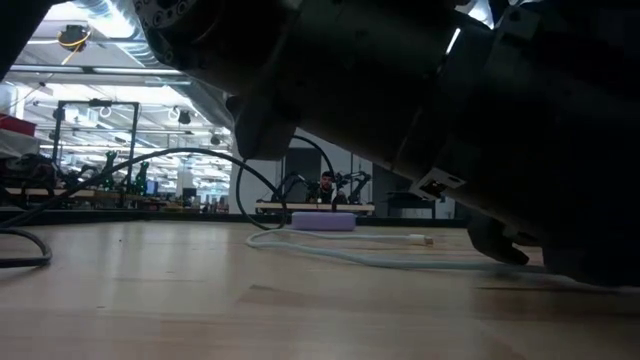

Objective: Insert USB
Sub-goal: Remove the white usb cable from the green charger adapter, then remove the green charger adapter from the light brown outlet extension

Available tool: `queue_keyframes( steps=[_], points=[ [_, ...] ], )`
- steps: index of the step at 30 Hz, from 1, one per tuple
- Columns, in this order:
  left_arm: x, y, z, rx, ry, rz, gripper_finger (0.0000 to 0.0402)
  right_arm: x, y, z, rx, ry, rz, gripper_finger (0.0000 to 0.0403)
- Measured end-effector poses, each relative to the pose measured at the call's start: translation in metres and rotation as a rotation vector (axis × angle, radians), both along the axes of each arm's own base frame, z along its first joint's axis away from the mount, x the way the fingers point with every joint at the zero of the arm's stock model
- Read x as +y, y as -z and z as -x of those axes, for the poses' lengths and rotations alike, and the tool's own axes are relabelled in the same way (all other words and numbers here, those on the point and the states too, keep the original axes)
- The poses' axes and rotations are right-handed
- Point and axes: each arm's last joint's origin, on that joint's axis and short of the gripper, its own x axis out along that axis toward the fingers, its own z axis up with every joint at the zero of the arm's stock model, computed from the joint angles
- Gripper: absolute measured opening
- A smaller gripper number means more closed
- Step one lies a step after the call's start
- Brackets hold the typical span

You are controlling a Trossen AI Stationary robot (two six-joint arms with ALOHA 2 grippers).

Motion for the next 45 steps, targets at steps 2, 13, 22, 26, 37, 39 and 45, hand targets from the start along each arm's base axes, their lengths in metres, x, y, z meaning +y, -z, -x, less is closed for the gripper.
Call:
queue_keyframes(
  steps=[2, 13, 22, 26, 37, 39, 45],
  points=[
    [0.0, 0.0, 0.0, 0.0, 0.0, 0.001, 0.017, 0.001, 0.0, 0.0, 0.021, -0.021, 0.009, 0.0103],
    [0.0, 0.0, 0.0, 0.006, 0.009, 0.004, 0.017, 0.029, -0.013, -0.003, 0.036, -0.22, -0.069, 0.0389],
    [0.0, 0.0, 0.0, 0.0, 0.005, 0.006, 0.017, 0.121, -0.024, -0.008, -0.194, -0.836, -0.153, 0.0329],
    [0.0, 0.0, 0.0, -0.002, 0.012, -0.01, 0.017, 0.135, -0.005, 0.004, -0.245, -0.836, -0.074, 0.0337],
    [0.0, -0.001, -0.001, -0.016, 0.011, 0.012, 0.017, 0.129, 0.089, -0.001, -0.191, -0.67, -0.043, 0.0389],
    [0.0, -0.001, -0.001, -0.012, 0.01, 0.013, 0.017, 0.126, 0.097, -0.002, -0.124, -0.676, -0.049, 0.039],
    [0.0, -0.001, -0.001, -0.013, 0.011, 0.013, 0.017, 0.125, 0.1, -0.009, -0.126, -0.666, -0.058, 0.039]
  ],
)
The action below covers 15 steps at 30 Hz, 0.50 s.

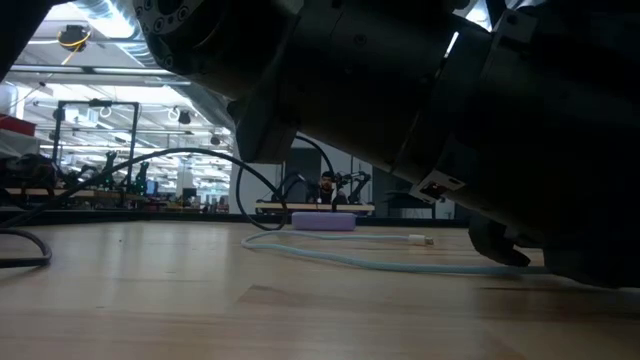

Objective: Insert USB
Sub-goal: Remove the green charger adapter from the light brown outlet extension

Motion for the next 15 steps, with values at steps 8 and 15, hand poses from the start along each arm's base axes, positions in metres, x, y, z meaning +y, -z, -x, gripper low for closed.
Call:
queue_keyframes(
  steps=[8, 15],
  points=[
    [0.0, 0.0, 0.0, 0.001, 0.001, -0.001, 0.017, 0.005, -0.002, -0.012, -0.001, -0.039, -0.012, 0.0349],
    [0.0, 0.0, 0.0, 0.003, 0.001, -0.004, 0.017, 0.002, -0.004, -0.018, -0.006, -0.027, 0.002, 0.0274]
  ],
)
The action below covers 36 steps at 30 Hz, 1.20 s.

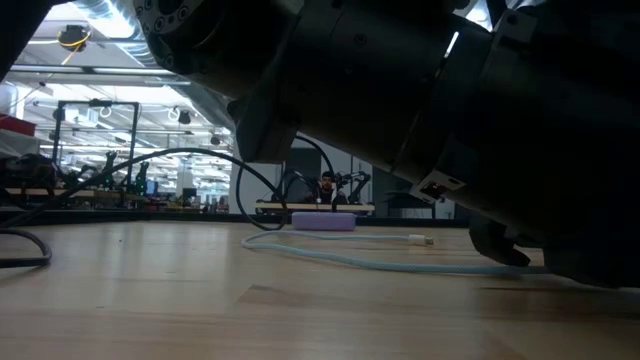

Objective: Insert USB
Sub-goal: Remove the green charger adapter from the light brown outlet extension

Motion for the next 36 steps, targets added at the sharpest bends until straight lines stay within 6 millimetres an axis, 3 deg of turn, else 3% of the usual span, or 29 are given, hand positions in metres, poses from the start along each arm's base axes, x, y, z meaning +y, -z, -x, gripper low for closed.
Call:
queue_keyframes(
  steps=[8, 15, 36],
  points=[
    [0.0, 0.0, 0.0, 0.002, 0.0, 0.001, 0.017, -0.002, 0.0, 0.0, 0.043, -0.002, 0.002, 0.0227],
    [0.001, 0.0, -0.001, 0.004, -0.005, 0.006, 0.017, -0.002, -0.002, -0.002, 0.046, -0.012, 0.004, 0.0127],
    [0.002, 0.0, -0.001, 0.01, -0.004, 0.013, 0.017, -0.003, -0.014, 0.0, 0.029, -0.048, 0.027, 0.0126]
  ],
)
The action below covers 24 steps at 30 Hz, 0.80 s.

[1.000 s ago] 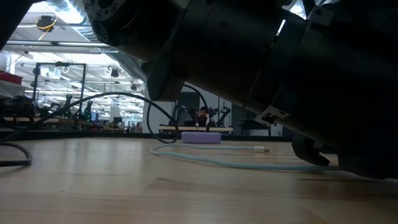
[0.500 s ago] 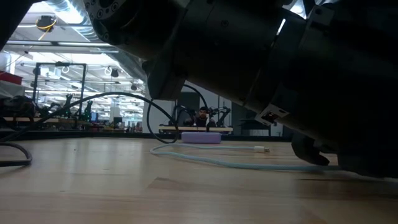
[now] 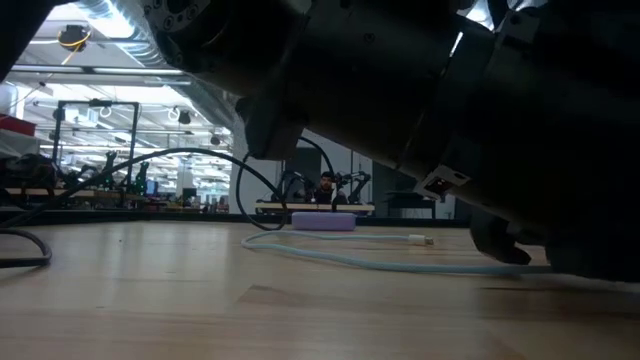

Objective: Insert USB
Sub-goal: Remove the green charger adapter from the light brown outlet extension

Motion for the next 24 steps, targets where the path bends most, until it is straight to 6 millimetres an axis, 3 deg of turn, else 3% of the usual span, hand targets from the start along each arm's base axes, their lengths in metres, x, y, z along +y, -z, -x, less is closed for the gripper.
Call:
queue_keyframes(
  steps=[3, 8, 14, 18, 24],
  points=[
    [0.0, -0.001, 0.0, -0.008, -0.004, 0.002, 0.017, 0.0, -0.001, -0.003, -0.016, 0.005, -0.003, 0.0127],
    [0.0, 0.0, 0.0, -0.006, -0.003, -0.018, 0.017, -0.005, 0.001, -0.012, 0.119, 0.007, -0.044, 0.0128],
    [0.0, 0.0, 0.0, -0.007, -0.006, -0.008, 0.017, -0.008, -0.004, -0.013, 0.097, 0.01, -0.03, 0.0128],
    [0.0, -0.001, -0.001, -0.016, 0.003, -0.002, 0.017, -0.004, -0.006, -0.01, 0.025, -0.016, 0.015, 0.0129],
    [0.0, -0.001, 0.0, -0.009, 0.005, -0.008, 0.017, -0.006, -0.004, -0.006, 0.146, -0.02, -0.03, 0.0129]
  ],
)
